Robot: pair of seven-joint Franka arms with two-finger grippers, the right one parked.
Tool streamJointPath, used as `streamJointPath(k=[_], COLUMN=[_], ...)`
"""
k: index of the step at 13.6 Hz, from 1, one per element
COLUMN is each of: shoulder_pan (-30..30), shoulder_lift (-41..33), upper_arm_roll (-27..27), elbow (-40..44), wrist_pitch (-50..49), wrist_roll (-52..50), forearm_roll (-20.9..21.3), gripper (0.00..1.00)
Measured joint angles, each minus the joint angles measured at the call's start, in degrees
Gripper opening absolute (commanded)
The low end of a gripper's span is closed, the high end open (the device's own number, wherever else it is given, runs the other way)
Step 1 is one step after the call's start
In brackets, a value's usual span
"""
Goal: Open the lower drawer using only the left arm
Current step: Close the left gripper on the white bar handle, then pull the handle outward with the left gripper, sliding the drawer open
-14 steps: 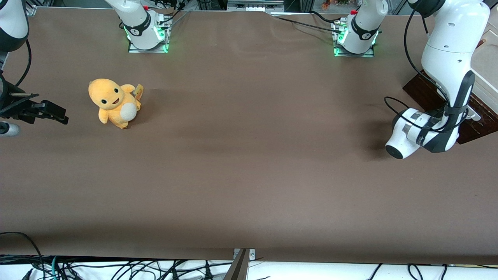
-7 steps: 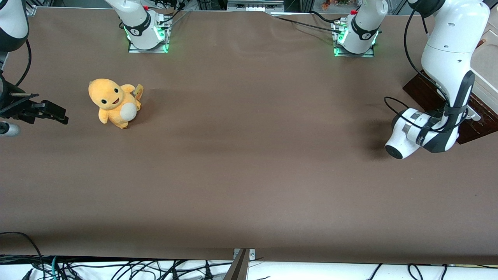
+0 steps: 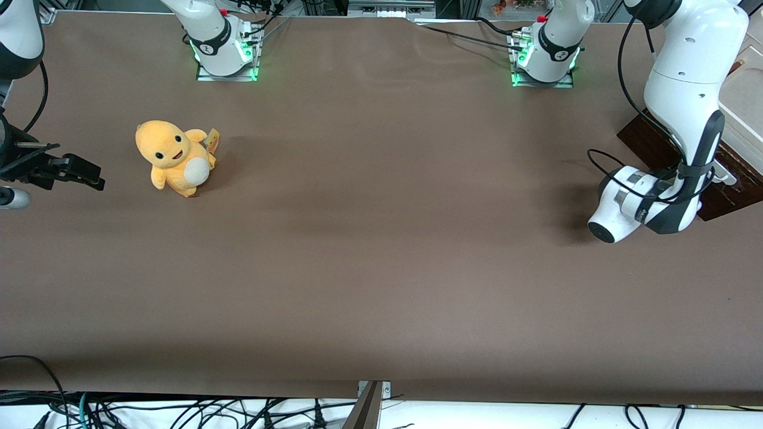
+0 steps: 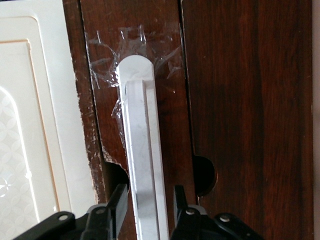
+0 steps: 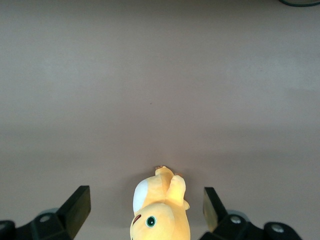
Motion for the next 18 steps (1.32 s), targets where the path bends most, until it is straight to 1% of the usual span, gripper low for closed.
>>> streamJointPath(k=[3,5,8,18], shoulder_pan=[0.0,0.0,0.0,0.0], shoulder_lift=[0.0,0.0,-0.1,-0.1], upper_arm_roll=[-0.1,-0.1,-0.1,-0.1], elbow=[0.0,0.0,0.1,0.1], wrist_pitch=[0.0,-0.2,-0.4,-0.4], wrist_roll=[0.0,0.0,-1.4,-1.4], forearm_roll=[0.0,0.0,0.0,0.0], gripper=[0.21,0.17,0.17,0.16])
